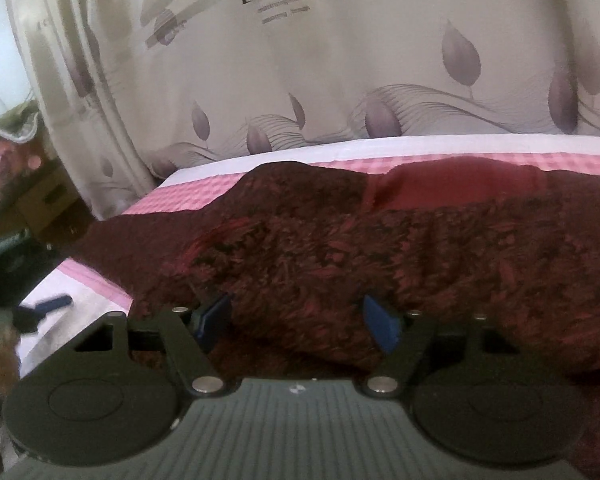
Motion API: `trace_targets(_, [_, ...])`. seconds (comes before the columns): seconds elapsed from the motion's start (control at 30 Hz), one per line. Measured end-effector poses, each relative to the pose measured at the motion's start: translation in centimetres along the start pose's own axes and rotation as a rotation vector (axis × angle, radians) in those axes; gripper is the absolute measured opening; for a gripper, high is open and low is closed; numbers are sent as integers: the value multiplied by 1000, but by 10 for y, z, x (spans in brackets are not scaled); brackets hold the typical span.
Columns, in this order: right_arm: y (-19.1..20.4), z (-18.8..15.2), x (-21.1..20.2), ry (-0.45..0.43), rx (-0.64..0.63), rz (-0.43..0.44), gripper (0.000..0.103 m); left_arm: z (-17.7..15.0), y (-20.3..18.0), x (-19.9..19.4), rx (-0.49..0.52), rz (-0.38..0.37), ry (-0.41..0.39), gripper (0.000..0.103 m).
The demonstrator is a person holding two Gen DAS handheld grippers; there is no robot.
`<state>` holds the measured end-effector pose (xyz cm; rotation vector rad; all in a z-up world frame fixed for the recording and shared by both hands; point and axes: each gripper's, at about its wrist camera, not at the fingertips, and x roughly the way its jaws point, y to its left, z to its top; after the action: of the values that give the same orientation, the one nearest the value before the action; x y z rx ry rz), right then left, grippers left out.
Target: Fold small clothes
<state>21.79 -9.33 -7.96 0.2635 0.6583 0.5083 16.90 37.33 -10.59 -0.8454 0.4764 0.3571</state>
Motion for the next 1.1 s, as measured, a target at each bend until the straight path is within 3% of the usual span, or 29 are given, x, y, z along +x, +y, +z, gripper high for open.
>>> trace_targets(0.07, [-1, -1, 0, -2, 6, 4, 77, 30, 20, 14, -41, 25, 42, 79])
trace_targets(0.17, [-1, -1, 1, -3, 7, 9, 78, 65, 42, 31, -109, 2, 70, 79])
trace_targets(0.33, [1, -2, 2, -8, 0, 8, 79, 93, 48, 57, -130, -8, 127, 78])
trace_targets(0.4, [-1, -3, 1, -11, 7, 13, 79, 99, 42, 67, -95, 21, 143, 62])
trace_targets(0.43, [-1, -3, 1, -13, 13, 16, 79, 99, 41, 72, -81, 47, 153, 31])
trace_targets(0.47, [-1, -3, 1, -14, 18, 17, 79, 99, 42, 79, -71, 67, 180, 10])
trace_targets(0.6, [-1, -3, 1, -19, 24, 17, 79, 92, 43, 81, -8, 34, 141, 10])
trace_targets(0.7, [-3, -4, 1, -24, 36, 21, 79, 81, 31, 57, 10, -43, 2, 10])
trace_targets(0.83, [-12, -3, -2, -43, 96, 33, 78, 68, -16, 29, 117, -104, -60, 10])
trace_targets(1.1, [-28, -4, -6, -73, 190, 63, 78, 21, -129, -39, 370, -306, -115, 10])
